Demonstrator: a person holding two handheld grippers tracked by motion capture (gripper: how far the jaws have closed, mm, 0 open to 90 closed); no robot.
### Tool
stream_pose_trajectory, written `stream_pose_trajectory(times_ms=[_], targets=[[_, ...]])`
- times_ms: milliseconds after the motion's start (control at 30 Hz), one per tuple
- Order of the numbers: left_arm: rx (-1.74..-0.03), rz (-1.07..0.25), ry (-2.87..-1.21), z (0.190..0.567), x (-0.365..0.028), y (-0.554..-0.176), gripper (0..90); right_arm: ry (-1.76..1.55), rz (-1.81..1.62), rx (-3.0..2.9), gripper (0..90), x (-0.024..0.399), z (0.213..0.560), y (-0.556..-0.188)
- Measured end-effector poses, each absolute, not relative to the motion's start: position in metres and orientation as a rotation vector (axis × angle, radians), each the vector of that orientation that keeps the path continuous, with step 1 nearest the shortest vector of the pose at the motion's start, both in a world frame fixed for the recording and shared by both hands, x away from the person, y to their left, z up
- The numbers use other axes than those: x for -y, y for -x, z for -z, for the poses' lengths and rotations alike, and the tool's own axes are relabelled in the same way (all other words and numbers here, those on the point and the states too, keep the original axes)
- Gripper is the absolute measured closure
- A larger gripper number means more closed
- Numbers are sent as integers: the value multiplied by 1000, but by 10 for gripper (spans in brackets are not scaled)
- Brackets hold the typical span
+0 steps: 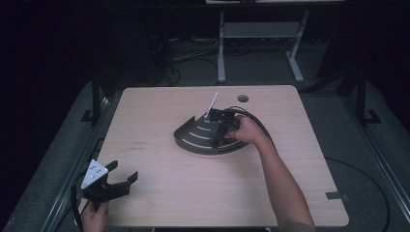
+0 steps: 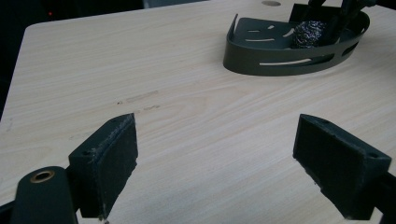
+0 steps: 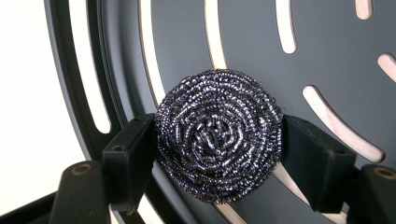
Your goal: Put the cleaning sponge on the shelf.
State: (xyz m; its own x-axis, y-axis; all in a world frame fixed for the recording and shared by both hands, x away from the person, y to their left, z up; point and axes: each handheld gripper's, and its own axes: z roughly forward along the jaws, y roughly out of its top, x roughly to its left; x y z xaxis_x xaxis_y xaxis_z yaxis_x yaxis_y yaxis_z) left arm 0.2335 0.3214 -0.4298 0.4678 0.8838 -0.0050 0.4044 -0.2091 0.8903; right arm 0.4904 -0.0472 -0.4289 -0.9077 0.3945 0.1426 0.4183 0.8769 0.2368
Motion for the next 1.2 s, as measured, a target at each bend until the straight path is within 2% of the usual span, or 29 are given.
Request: stream_pose_trajectory(times_ms=[367,567,1200], targets=[[-1091,-664,-1807,429,-322,-233,133,651,423,2942,271,53,431,-489],[-1092,-661,-1809,430,-321,-233,133,656,436,2943,209,55,428,-487],[-1087,-664,-1809,429,-320,-233,133,659,508,2954,181,59,409,-480]])
